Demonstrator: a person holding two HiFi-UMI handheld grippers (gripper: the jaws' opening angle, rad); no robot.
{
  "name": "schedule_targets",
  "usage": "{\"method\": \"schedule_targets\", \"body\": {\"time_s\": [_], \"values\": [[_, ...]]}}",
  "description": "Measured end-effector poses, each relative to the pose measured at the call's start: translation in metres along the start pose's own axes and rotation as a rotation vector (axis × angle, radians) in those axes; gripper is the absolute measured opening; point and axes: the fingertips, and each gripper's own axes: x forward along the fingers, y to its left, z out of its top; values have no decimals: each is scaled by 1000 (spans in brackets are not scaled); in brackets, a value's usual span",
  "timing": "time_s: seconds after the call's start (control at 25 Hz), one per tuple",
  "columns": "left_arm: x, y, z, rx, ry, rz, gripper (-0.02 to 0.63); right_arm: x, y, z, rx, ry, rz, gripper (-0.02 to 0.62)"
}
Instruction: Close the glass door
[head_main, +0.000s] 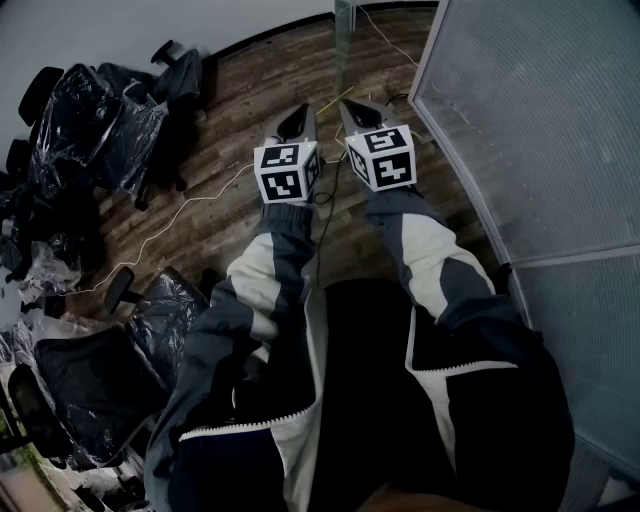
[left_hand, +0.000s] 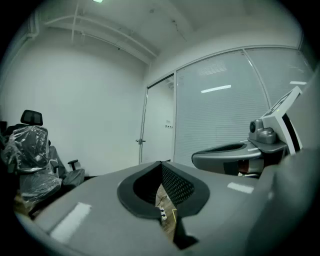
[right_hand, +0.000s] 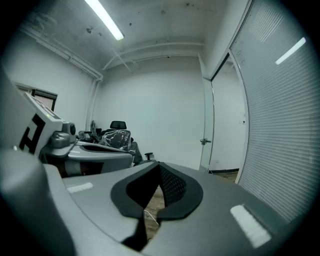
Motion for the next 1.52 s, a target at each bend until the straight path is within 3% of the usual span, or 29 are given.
{"method": "schedule_targets", "body": {"time_s": [0.44, 0.92, 1.2, 1.52], "values": [[9, 10, -6, -1, 3, 6, 3, 11, -1, -1, 6, -13, 8, 5], [19, 68, -19, 6, 13, 21, 3, 52, 8, 3, -5, -3, 21, 12], [70, 112, -28, -25, 41, 53, 3, 125, 0, 1, -6, 12, 92, 8], [186, 170, -31, -36, 85, 125, 3, 247, -73, 5, 0, 20, 163, 6]]}}
